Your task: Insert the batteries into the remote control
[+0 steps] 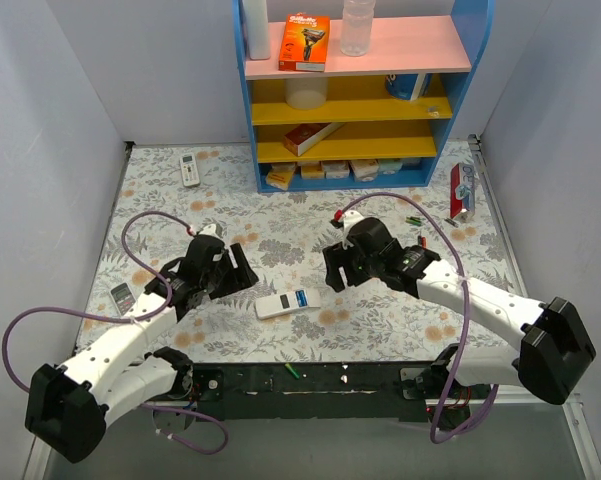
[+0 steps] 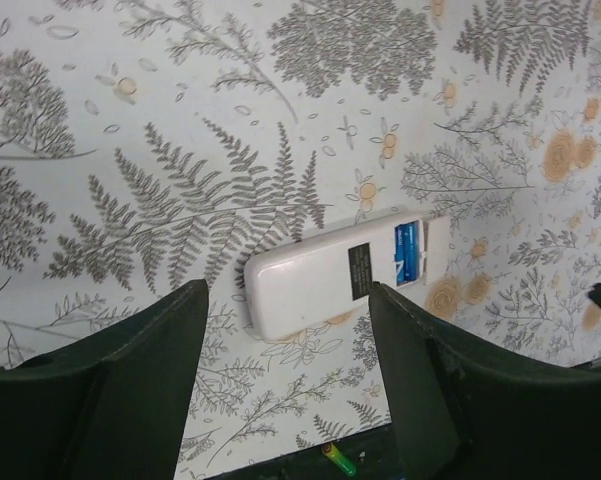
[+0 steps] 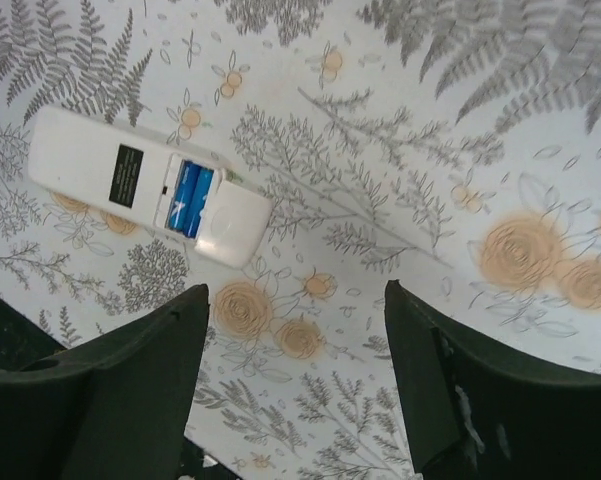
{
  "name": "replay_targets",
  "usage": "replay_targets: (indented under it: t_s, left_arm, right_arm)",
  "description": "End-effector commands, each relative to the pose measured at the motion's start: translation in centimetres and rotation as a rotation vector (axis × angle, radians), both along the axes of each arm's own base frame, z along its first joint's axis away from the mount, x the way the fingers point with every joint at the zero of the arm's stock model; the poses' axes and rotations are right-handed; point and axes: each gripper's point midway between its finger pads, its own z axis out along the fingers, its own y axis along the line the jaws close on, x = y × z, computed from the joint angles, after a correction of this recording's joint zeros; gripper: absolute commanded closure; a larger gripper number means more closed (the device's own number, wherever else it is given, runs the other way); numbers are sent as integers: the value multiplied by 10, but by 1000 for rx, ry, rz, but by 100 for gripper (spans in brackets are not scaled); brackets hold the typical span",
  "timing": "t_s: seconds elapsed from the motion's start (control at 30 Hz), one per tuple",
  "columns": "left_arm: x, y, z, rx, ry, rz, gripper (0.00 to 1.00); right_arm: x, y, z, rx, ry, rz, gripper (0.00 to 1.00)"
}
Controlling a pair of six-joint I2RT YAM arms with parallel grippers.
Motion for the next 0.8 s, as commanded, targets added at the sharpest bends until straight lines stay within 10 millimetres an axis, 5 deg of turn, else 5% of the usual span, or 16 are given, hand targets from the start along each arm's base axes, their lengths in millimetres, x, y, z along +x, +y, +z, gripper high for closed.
replay_targets:
  t_s: [0.0, 0.23, 0.53, 0.77]
  left_arm:
    - [16, -24, 21, -1, -78, -180, 34]
    - [31, -41, 18, 42, -62, -301, 32]
    - [28, -59, -3, 40, 33, -360, 34]
    - [17, -54, -23, 65, 108, -344, 35]
  right_arm:
    - [-21, 16, -7, 179, 159, -67, 25]
    - [-33, 13, -43, 195, 332, -183, 48]
    - [-38, 30, -67, 223, 474, -231, 48]
    - [-36, 32, -85, 195, 521, -252, 47]
